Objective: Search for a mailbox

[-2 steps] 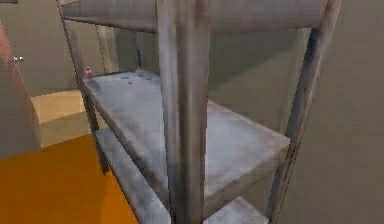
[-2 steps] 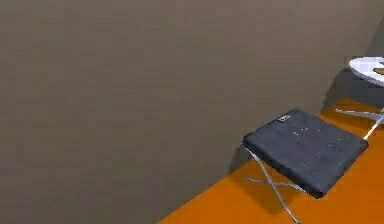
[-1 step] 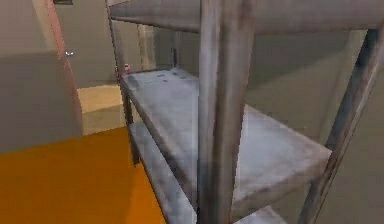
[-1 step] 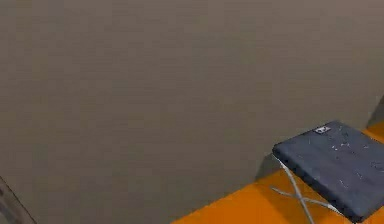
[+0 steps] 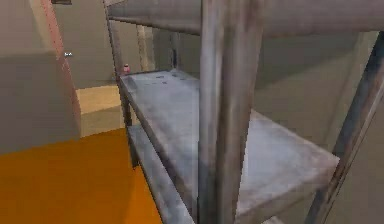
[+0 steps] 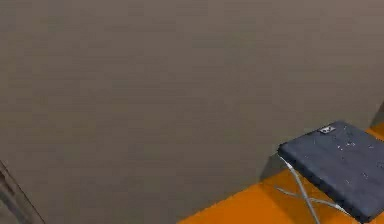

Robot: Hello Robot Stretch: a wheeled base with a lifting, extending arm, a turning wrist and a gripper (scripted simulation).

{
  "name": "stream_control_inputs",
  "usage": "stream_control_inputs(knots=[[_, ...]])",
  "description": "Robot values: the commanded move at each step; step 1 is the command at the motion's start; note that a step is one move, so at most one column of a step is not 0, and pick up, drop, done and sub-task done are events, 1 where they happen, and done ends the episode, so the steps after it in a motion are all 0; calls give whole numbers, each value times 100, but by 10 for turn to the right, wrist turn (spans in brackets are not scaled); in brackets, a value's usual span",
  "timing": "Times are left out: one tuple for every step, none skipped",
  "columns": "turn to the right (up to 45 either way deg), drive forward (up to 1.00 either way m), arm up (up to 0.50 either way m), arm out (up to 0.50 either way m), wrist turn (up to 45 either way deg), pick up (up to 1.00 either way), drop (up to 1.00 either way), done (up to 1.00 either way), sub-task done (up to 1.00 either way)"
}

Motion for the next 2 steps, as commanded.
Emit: stream_control_inputs(knots=[[-240,0,0,0,0,0,0,0,0],[0,100,0,0,0,0,0,0,0]])
